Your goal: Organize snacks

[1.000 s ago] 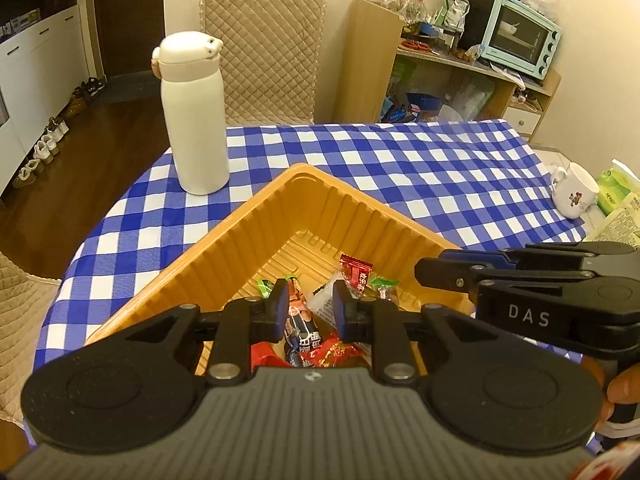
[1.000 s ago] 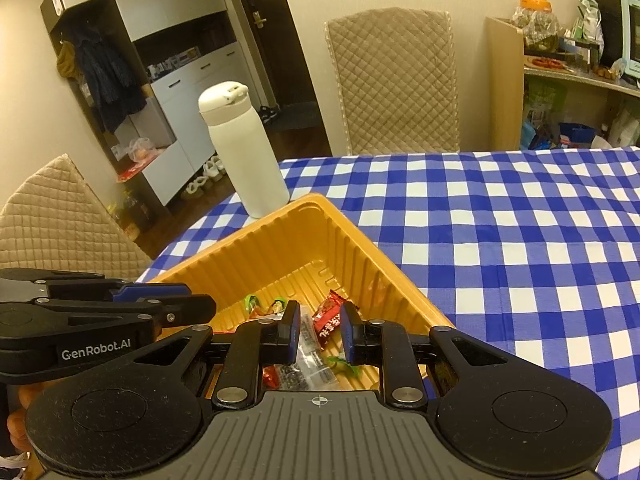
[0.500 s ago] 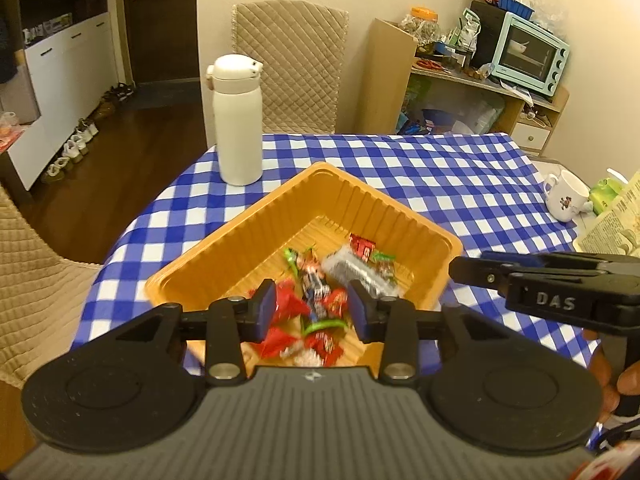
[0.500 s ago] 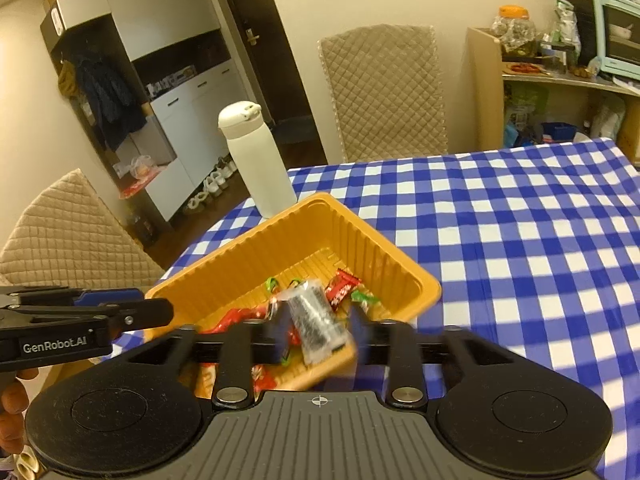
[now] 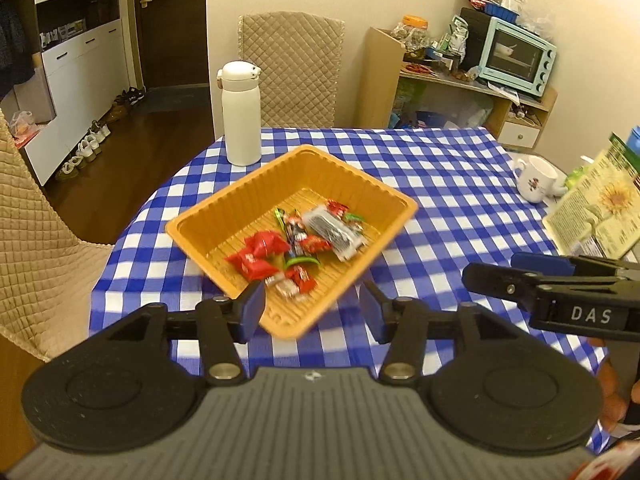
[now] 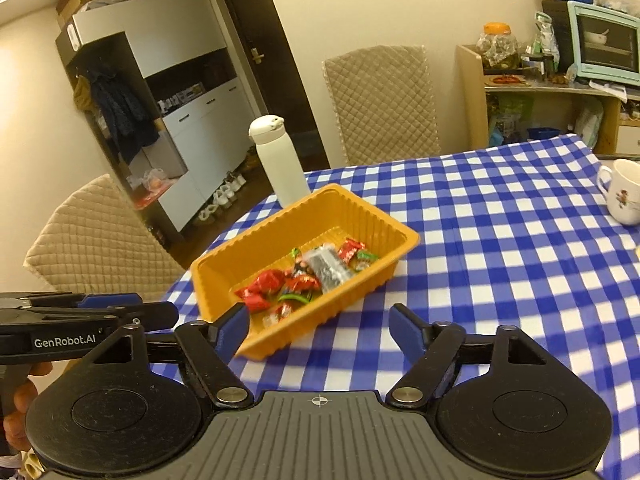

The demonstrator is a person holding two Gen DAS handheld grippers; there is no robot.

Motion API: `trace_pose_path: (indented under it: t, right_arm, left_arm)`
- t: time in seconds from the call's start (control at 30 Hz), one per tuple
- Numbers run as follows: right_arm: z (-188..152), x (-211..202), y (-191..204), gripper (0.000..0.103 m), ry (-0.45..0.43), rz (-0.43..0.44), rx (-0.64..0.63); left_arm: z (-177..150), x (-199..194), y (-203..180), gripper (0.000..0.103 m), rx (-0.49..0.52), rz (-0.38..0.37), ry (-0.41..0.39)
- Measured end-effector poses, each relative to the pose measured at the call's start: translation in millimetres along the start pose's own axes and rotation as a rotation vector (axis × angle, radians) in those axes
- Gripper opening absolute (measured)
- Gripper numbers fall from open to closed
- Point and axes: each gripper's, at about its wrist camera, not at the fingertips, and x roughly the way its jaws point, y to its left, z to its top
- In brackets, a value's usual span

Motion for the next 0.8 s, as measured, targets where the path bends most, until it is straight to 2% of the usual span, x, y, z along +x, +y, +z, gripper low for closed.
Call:
trace_pose_path:
  t: [0.33, 0.53, 0.8]
  right_arm:
    - [-40, -55, -4, 0.082, 0.019, -0.046, 0.023]
    - [-65, -73, -6, 0.083, 0.055, -0.089, 0.043]
    - [-93, -90, 7, 0.083, 0.081, -0.149, 0.071]
  left_arm:
    - [-47, -36, -24, 0.054, -0.003, 0.016, 0.030]
    - [-67, -46, -35, 0.056, 0.027, 0.021, 0.050]
    - [-90, -59, -36, 0.057, 0.079, -0.028, 0.090]
